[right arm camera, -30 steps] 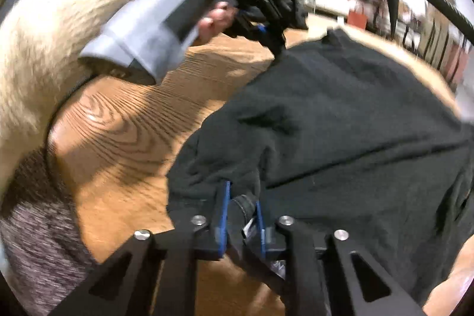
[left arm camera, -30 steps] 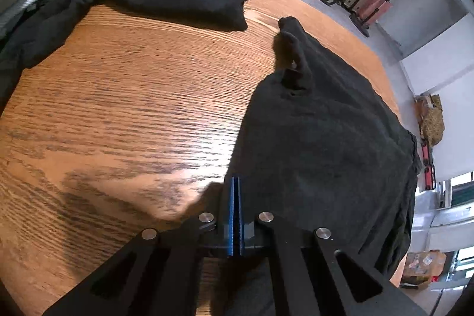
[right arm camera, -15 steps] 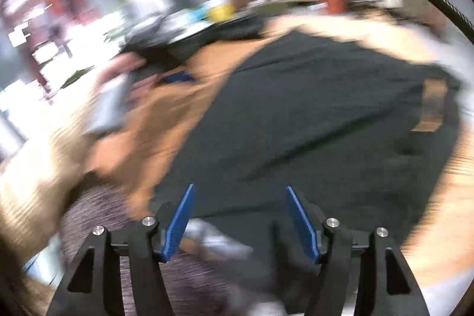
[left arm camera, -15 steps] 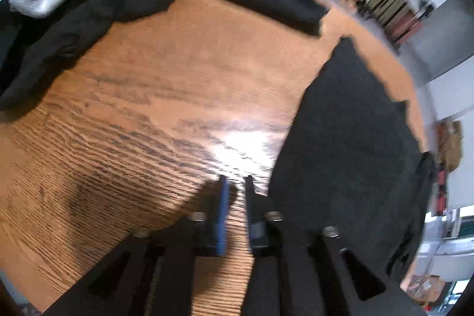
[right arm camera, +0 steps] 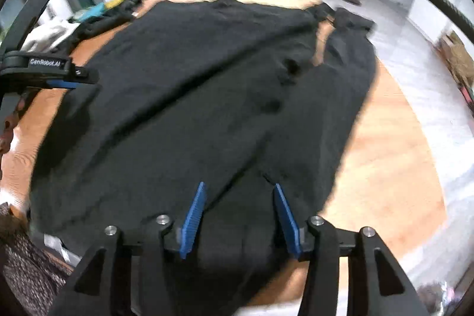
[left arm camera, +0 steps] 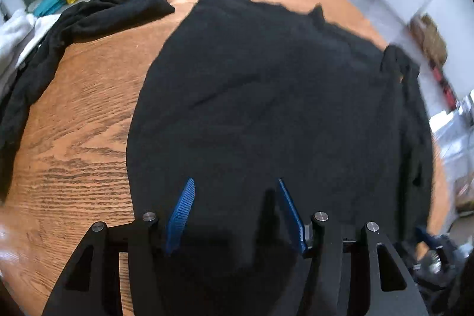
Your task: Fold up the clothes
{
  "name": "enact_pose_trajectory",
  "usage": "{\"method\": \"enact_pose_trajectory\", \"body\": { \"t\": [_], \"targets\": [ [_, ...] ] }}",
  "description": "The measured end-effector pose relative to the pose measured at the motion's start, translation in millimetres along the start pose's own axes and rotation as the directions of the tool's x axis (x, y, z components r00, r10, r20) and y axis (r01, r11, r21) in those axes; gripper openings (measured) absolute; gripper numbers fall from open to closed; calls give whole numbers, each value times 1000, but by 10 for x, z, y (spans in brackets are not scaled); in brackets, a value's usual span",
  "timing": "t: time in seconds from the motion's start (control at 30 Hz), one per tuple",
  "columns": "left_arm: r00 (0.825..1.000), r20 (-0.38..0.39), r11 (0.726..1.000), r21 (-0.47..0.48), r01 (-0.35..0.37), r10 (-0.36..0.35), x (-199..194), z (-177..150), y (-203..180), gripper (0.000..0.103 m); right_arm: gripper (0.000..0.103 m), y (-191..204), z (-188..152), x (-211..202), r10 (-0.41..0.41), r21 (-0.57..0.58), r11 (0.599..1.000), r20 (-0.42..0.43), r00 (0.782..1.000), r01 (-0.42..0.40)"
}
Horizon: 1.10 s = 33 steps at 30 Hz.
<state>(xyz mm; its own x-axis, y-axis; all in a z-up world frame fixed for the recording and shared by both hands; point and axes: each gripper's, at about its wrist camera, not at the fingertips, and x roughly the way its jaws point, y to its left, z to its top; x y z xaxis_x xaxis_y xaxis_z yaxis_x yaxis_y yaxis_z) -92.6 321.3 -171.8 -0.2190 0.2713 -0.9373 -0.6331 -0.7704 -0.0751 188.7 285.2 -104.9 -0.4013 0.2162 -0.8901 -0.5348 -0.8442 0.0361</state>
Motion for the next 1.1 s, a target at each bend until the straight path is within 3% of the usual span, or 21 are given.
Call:
{"method": "enact_pose_trajectory", "body": {
  "t": [0.1, 0.2, 0.27, 0.37, 0.5, 0.8, 0.9, 1.0, 1.1],
  "targets": [
    [999, 0, 999, -24, -37, 37, 46, -74, 179, 59, 52, -1, -154, -44, -44, -27, 999, -21, 999, 44],
    [1000, 0, 999, -38, -25, 25, -10, -139, 276, 59, 53, -27, -196, -92, -31, -22, 999, -39, 999, 30],
    [1000, -13, 999, -50, -21, 20, -88, -204, 279, 59, 51, -45, -119, -83, 2, -5, 1000, -53, 999, -2],
    [1000, -1, 1000, 1, -4, 4, -148, -221, 159, 59, 57, -13, 73, -183, 54, -12, 998, 23, 998, -54],
    [997, -19, 996, 48, -70, 71, -1, -216, 52, 59, 55, 177, 384, 153, -6, -57, 998, 46, 999, 9],
    [999, 9, 999, 15, -31, 31, -63, -289, 297, 63, 53, -155, 49, 27, -62, 13, 998, -5, 998, 62],
    [1000, -19, 1000, 5, -11, 11, -88, -282, 255, 63, 52, -140, 20, -37, -55, -16, 998, -39, 998, 55],
    [998, -7, 998, -17, 64, -64, -209, -236, 216, 63, 54, -99, 194, -108, -12, -51, 999, 2, 1000, 12],
    [998, 27, 998, -20, 59, -59, -319, -116, 175, 63, 57, -103, 544, -79, -48, -73, 996, 80, 996, 54]
  ]
}}
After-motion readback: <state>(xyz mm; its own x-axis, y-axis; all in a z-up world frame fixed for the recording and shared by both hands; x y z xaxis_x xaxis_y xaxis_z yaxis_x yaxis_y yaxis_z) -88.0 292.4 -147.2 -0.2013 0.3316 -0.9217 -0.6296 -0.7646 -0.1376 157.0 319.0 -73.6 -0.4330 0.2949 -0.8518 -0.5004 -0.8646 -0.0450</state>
